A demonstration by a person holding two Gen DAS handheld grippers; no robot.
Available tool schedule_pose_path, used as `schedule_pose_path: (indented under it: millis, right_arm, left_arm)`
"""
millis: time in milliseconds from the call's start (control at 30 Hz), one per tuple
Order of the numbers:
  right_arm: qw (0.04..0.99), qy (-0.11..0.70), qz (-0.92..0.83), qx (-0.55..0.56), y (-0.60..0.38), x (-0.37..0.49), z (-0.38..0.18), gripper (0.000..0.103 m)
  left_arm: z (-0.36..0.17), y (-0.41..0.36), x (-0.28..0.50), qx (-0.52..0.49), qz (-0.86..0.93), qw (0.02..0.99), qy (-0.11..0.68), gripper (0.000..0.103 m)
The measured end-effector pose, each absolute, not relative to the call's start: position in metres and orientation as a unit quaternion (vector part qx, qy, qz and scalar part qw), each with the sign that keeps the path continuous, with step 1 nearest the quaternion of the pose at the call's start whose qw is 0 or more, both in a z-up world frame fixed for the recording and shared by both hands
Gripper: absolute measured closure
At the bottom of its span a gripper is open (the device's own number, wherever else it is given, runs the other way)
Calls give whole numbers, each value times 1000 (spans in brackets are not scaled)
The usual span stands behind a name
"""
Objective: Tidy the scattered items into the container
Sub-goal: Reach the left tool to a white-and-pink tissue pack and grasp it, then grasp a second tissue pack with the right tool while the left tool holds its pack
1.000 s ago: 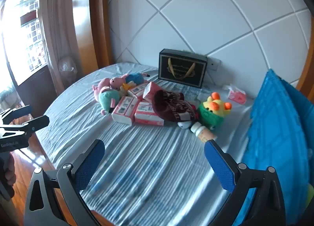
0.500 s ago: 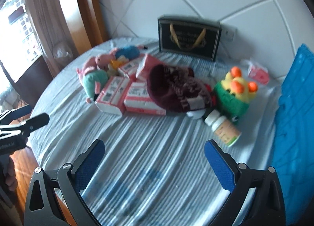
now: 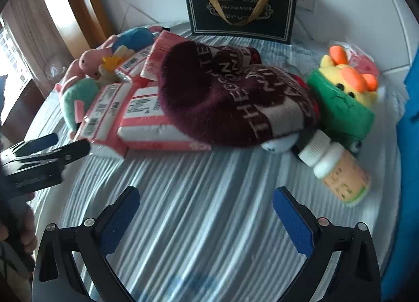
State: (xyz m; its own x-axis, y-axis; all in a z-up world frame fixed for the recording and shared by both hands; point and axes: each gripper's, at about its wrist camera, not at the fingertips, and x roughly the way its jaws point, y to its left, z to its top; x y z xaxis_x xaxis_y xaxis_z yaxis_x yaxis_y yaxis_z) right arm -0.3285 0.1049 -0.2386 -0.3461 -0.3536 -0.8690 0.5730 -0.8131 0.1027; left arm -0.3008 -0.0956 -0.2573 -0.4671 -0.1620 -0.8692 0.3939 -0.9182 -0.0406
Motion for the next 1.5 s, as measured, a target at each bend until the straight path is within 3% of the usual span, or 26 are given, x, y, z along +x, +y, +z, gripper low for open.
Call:
schedule_pose_path:
  millis: [233,300,600,867,967,1133,1500]
  right_arm:
    - [310,110,-799,504,78,-358,-257,0]
    - [314,113,-797,504,69,-364,-259,0]
    - [343,90,-793,496,41,-389,-275,0]
    - [472,55,-708,522,21,-333,-273,0]
    - [492,80,-704,506,18,-306,-263,0]
    - [433,164,-762,453,17,-308,-259,0]
    - [488,206,-761,374,9,-360,-279,0]
  left_arm:
    - [-292,-109,-338,510,-838,162,108,6]
    - [-294,-115,-331,500,-842,160,123,11]
    - [-291,-110,-264,497,-837,175,148,11]
    - [-288,-112,-224,483,-830,222,167,11]
    - [-287,-111,-217,479,-830,227,174,11]
    - [-288,-109,-224,468,-836,228,175,11]
    - [-296,-113,-251,444,-845,245,168,10]
